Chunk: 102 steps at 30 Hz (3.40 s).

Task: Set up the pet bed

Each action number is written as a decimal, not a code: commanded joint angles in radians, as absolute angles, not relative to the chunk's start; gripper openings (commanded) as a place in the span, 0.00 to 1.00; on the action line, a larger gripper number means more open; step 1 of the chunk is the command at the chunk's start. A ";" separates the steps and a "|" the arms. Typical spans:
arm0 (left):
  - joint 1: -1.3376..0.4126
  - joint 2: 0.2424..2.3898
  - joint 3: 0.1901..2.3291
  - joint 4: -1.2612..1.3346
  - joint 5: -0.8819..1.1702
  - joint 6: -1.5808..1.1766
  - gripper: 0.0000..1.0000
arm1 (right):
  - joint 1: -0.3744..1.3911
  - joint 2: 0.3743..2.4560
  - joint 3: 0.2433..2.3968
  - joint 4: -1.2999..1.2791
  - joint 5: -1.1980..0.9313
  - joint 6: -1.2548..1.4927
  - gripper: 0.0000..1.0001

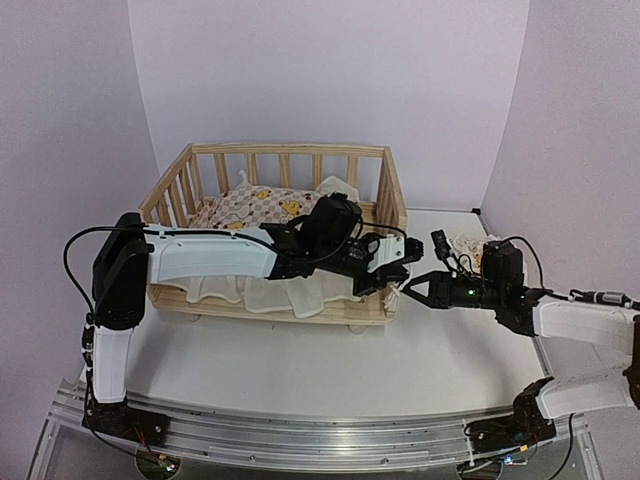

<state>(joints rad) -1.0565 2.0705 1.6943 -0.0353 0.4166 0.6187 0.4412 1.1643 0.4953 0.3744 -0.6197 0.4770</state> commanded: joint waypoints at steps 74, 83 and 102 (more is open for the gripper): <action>-1.122 1.920 1.110 0.744 0.029 0.224 0.57 | 0.439 1.147 0.642 0.256 -0.536 0.387 0.00; -1.150 1.996 1.175 0.819 0.059 0.174 0.54 | 0.440 1.151 0.634 0.250 -0.535 0.389 0.00; -1.165 2.068 1.257 0.743 -0.044 0.126 0.01 | 0.440 1.145 0.639 0.236 -0.533 0.393 0.00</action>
